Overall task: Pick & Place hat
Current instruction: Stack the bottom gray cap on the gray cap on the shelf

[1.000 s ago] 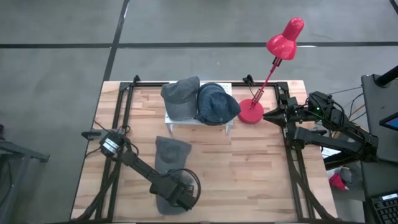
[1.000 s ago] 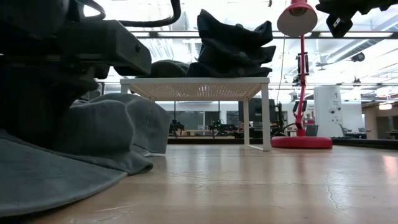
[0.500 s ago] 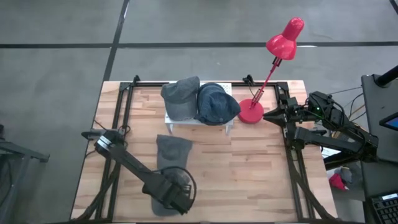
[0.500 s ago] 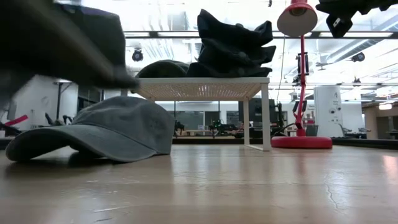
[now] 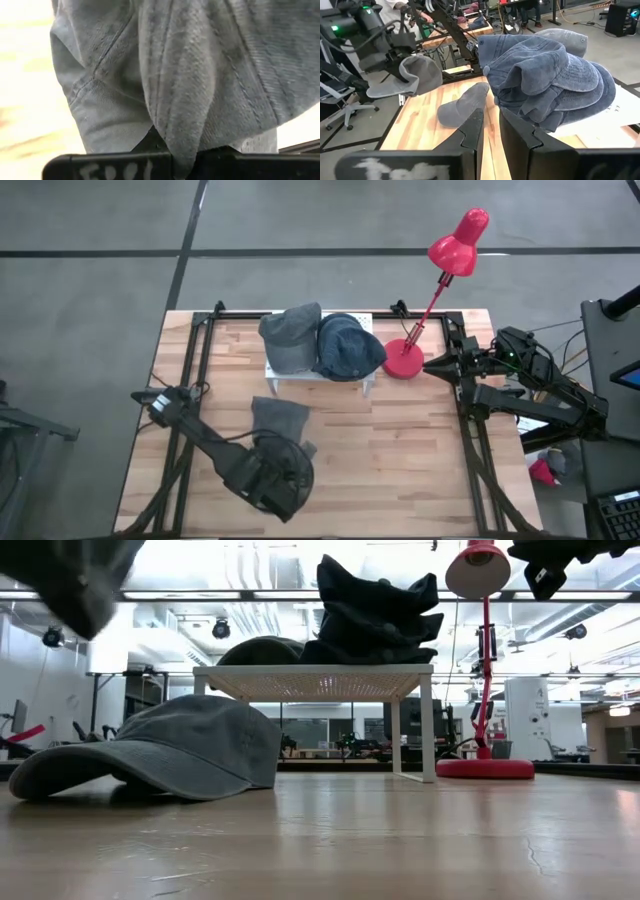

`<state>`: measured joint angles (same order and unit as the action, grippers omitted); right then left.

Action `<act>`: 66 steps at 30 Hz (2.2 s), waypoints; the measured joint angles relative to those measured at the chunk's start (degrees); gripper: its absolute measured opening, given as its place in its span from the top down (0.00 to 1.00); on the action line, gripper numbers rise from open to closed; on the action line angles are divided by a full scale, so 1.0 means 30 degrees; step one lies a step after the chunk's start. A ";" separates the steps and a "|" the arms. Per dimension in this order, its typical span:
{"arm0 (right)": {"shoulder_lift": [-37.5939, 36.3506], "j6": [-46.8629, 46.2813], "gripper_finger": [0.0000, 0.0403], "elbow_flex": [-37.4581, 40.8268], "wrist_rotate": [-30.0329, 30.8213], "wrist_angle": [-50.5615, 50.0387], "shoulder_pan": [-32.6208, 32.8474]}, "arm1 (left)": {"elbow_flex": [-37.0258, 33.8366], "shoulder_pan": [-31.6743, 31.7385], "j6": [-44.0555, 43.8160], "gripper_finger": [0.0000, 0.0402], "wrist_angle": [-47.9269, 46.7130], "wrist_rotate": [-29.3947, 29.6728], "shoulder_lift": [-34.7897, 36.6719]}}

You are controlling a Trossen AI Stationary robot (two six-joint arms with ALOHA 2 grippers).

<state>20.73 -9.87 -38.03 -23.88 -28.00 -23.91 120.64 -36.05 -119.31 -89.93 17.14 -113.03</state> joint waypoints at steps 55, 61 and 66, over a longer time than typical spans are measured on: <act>0.0022 -0.0219 0.85 0.0003 0.0015 0.0003 -0.0005 | 0.1568 1.6109 1.9114 0.99 0.1255 0.7899 0.2593; 0.0022 -0.0219 0.85 0.0003 0.0018 -0.0005 -0.0005 | 0.1568 1.6125 1.8628 0.99 0.1275 0.7326 0.2143; 0.0022 -0.0211 0.85 -0.0003 0.0020 -0.0012 -0.0005 | 0.1568 1.6109 1.8483 0.99 0.1258 0.6977 0.1855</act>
<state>20.80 -10.50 -38.04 -23.82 -28.03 -23.92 125.34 12.27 -63.86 -86.15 38.07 -107.47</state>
